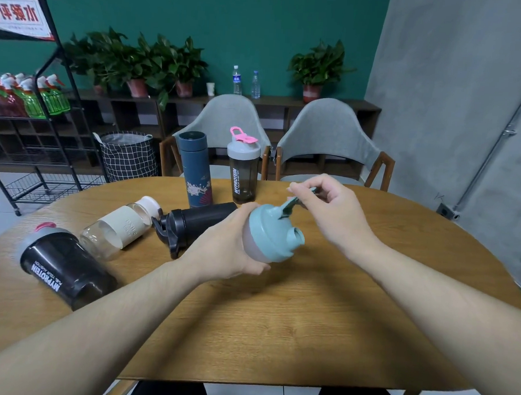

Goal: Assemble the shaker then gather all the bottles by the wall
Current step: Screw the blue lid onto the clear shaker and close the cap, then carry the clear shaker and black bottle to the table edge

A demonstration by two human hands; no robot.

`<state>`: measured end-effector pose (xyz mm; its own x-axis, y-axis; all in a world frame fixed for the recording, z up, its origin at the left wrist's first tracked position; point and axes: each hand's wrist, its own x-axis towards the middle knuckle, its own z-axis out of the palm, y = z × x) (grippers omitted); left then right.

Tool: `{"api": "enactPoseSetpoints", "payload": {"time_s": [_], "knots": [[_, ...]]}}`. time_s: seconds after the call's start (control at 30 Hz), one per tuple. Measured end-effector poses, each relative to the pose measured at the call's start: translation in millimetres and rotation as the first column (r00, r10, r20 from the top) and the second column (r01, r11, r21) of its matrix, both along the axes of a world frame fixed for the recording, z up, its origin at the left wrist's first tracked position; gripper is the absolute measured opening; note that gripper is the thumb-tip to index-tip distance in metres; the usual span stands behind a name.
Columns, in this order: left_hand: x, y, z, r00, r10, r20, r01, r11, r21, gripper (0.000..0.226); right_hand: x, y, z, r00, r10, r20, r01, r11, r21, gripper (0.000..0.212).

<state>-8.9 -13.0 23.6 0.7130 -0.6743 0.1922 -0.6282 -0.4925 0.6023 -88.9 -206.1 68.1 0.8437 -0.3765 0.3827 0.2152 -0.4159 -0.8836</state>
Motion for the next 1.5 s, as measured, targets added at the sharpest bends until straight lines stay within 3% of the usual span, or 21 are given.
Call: {"api": "enactPoseSetpoints", "payload": {"time_s": [0.17, 0.3, 0.4, 0.5, 0.57, 0.7, 0.8, 0.9, 0.97, 1.07, 1.17, 1.3, 1.5], "knots": [[4.4, -2.8, 0.6, 0.995, 0.040, -0.092, -0.050, 0.993, -0.105, 0.105, -12.7, 10.3, -21.6, 0.995, 0.052, 0.086, -0.056, 0.997, 0.044, 0.007], [-2.5, -7.9, 2.6, 0.977, 0.072, -0.201, -0.114, 0.972, -0.206, 0.097, -14.0, 17.5, -33.9, 0.991, 0.118, 0.069, -0.118, 0.993, -0.003, 0.029], [-6.7, -11.6, 2.2, 0.965, 0.074, -0.253, -0.144, 0.952, -0.271, 0.097, -14.7, 19.1, -35.9, 0.989, 0.143, -0.032, -0.146, 0.983, -0.113, 0.062], [-8.4, -16.8, 2.9, 0.963, 0.054, -0.265, -0.129, 0.953, -0.274, 0.099, -13.8, 20.5, -38.9, 0.988, 0.144, -0.046, -0.147, 0.986, -0.073, 0.088], [-7.1, -21.7, 1.8, 0.962, 0.044, -0.271, -0.119, 0.956, -0.268, 0.100, -10.3, 20.1, -41.6, 0.991, 0.126, -0.050, -0.129, 0.990, -0.052, 0.093], [1.8, -23.5, 3.3, 0.947, -0.024, -0.320, -0.058, 0.968, -0.243, 0.098, -2.4, 13.5, -43.7, 0.998, 0.058, -0.012, -0.059, 0.997, -0.054, 0.081], [17.2, -12.8, 7.0, 0.939, 0.003, -0.344, -0.066, 0.983, -0.173, 0.096, 5.1, 0.4, -39.0, 1.000, 0.012, 0.018, -0.011, 0.999, -0.031, 0.078], [36.6, -3.3, 11.9, 0.966, 0.220, -0.139, -0.233, 0.969, -0.085, 0.081, 12.2, -17.0, -35.8, 1.000, -0.003, -0.019, 0.003, 0.999, -0.036, 0.074], [51.5, -4.5, 18.2, 0.946, 0.323, 0.021, -0.323, 0.940, 0.110, 0.081, 18.6, -27.3, -38.3, 0.998, -0.021, -0.061, 0.016, 0.997, -0.076, 0.074], [74.9, -12.2, 23.1, 0.914, 0.357, 0.192, -0.406, 0.792, 0.457, 0.097, 28.6, -37.8, -45.2, 0.995, -0.026, -0.101, 0.014, 0.993, -0.120, 0.077], [99.3, -19.0, 16.5, 0.913, 0.359, 0.194, -0.397, 0.668, 0.629, 0.108, 36.5, -44.4, -53.1, 0.993, -0.019, -0.113, 0.003, 0.991, -0.135, 0.078], [121.0, -22.5, 2.6, 0.915, 0.389, 0.110, -0.340, 0.591, 0.731, 0.114, 40.3, -48.1, -63.3, 0.990, 0.008, -0.141, -0.032, 0.986, -0.164, 0.079], [122.6, -19.3, -7.7, 0.905, 0.385, 0.180, -0.390, 0.586, 0.710, 0.084, 38.8, -55.7, -68.0, 0.988, 0.003, -0.156, -0.034, 0.981, -0.191, 0.079]]}}
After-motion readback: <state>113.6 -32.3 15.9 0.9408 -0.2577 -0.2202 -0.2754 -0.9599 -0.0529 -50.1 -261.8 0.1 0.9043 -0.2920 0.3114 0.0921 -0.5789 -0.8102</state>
